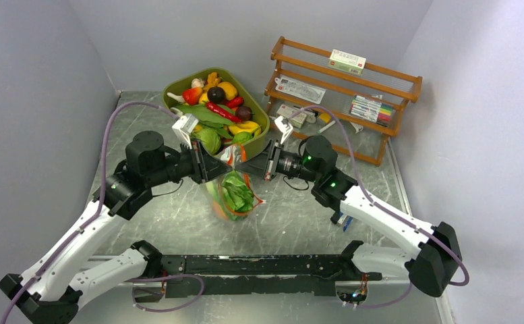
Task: Place the food in the zip-top bag and seal the zipper
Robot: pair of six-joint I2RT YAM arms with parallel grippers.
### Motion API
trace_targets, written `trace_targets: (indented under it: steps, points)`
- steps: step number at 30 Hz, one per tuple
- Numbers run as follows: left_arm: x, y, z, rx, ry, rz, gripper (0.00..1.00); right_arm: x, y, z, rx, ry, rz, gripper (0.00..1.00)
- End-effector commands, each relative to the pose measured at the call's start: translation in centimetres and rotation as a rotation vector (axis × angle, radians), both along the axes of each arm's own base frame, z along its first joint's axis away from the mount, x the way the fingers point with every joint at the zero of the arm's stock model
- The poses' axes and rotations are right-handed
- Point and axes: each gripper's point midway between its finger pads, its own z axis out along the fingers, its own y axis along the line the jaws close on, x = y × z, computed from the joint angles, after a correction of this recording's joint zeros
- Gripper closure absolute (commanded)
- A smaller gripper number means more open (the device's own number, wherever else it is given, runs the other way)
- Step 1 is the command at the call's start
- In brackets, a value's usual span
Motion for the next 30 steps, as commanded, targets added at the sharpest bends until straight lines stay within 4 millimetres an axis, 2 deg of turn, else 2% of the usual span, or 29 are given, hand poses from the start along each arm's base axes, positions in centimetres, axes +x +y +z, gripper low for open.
trace_targets:
  steps: [1,3,4,5,6,7,10,11,12,13,14,16,17,18,20,22,24,27,30]
  points:
    - [0.7,1.1,0.1,0.053,-0.030,0.070,0.93,1.0,-1.1,1.9,-0.031,-0.080,-0.088,1.00]
    - [1.3,1.3,-1.7,0.092,-0.011,0.094,0.93,2.4,-1.6,-2.7,-0.156,-0.012,-0.162,1.00]
    - [1.7,1.6,-2.6,0.123,0.002,0.114,0.93,2.5,-1.6,-4.1,-0.182,0.014,-0.165,1.00]
    - [2.1,1.9,-3.4,0.152,0.011,0.134,0.93,2.3,-1.3,-4.4,-0.180,0.036,-0.151,1.00]
    - [2.3,2.0,-3.7,0.171,0.016,0.144,0.93,1.9,-1.0,-3.7,-0.156,0.039,-0.123,1.00]
    - [2.4,2.0,-3.7,0.178,0.016,0.145,0.93,1.3,-0.6,-2.0,-0.109,0.028,-0.079,1.00]
    - [2.1,1.6,-1.4,0.129,-0.018,0.125,0.93,-2.3,-0.2,6.0,0.145,-0.055,0.107,1.00]
    - [2.1,1.8,-0.7,0.122,-0.030,0.131,0.93,-3.3,-0.5,8.0,0.202,-0.092,0.150,1.00]
    - [2.2,2.0,-0.3,0.128,-0.043,0.144,0.93,-3.8,-0.7,8.9,0.220,-0.112,0.165,1.00]
    - [2.4,2.4,-0.4,0.144,-0.047,0.163,0.93,-3.3,-0.8,8.8,0.198,-0.129,0.135,1.00]
    - [2.7,2.8,-1.0,0.168,-0.041,0.186,0.93,-2.1,-0.8,7.7,0.138,-0.131,0.066,1.00]
    - [3.1,3.2,-2.4,0.212,-0.019,0.207,0.93,0.6,-1.5,2.8,-0.059,-0.070,-0.086,1.00]
    - [3.1,3.2,-3.0,0.224,-0.008,0.206,0.93,1.1,-1.7,0.3,-0.127,-0.035,-0.111,1.00]
    - [3.1,3.2,-3.6,0.233,0.002,0.210,0.93,1.3,-1.9,-1.4,-0.148,-0.020,-0.122,1.00]
    - [3.4,3.7,-4.7,0.260,0.013,0.235,0.93,1.4,-2.0,-3.8,-0.188,0.007,-0.129,1.00]
    - [3.9,4.5,-5.7,0.306,0.019,0.275,0.93,1.6,-2.2,-4.7,-0.228,0.016,-0.140,1.00]
    - [4.3,4.9,-6.1,0.334,0.024,0.302,0.93,2.3,-2.6,-4.7,-0.271,0.000,-0.176,1.00]
    - [4.5,4.5,-5.0,0.316,0.009,0.290,0.93,3.3,-3.7,-4.2,-0.325,-0.031,-0.248,1.00]
    - [4.2,3.4,-4.0,0.270,-0.009,0.239,0.93,3.4,-4.2,-4.1,-0.343,-0.055,-0.263,1.00]
